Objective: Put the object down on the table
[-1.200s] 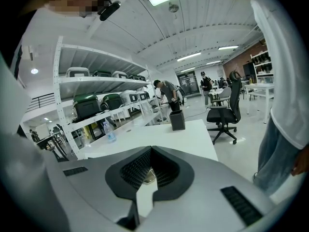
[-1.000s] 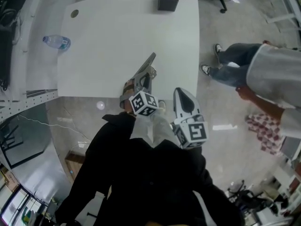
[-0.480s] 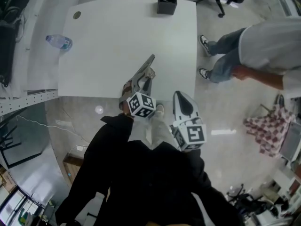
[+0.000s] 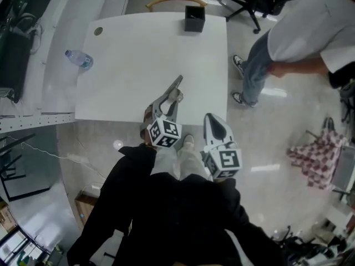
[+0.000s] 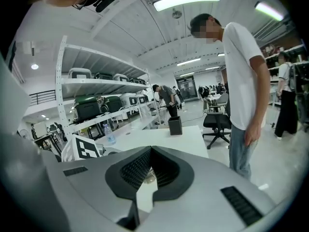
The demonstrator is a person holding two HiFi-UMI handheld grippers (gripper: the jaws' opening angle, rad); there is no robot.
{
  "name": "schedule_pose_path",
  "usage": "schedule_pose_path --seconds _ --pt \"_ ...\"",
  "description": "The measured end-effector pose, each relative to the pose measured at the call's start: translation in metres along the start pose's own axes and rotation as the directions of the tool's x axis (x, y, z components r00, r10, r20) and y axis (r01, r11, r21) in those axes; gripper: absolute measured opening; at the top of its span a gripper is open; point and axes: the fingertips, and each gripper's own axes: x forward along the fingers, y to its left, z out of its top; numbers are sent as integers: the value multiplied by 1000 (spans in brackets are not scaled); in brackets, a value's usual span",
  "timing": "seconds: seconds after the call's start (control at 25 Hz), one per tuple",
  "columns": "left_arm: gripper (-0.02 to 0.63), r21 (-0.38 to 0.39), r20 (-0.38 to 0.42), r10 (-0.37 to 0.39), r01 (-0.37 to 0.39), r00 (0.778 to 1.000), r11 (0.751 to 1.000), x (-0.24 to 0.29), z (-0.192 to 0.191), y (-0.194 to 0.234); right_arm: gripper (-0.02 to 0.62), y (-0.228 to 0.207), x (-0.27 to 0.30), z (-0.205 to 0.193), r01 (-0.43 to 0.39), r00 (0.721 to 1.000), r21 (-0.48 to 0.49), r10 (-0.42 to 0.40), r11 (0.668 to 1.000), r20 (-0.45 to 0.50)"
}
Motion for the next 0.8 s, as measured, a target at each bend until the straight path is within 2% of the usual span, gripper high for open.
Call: schedule_pose_path --seconds 0.4,0.52,0.8 --pt "124 -84 98 79 -71 992 994 -43 37 33 2 17 -3 33 -12 998 -32 14 999 54" --pt "124 -114 116 76 -63 990 992 -55 43 36 2 20 -5 41 8 998 -45 -5 999 60" --pt "123 -184 193 59 -23 979 983 -76 68 43 2 28 -5 65 -17 992 -63 24 998 120"
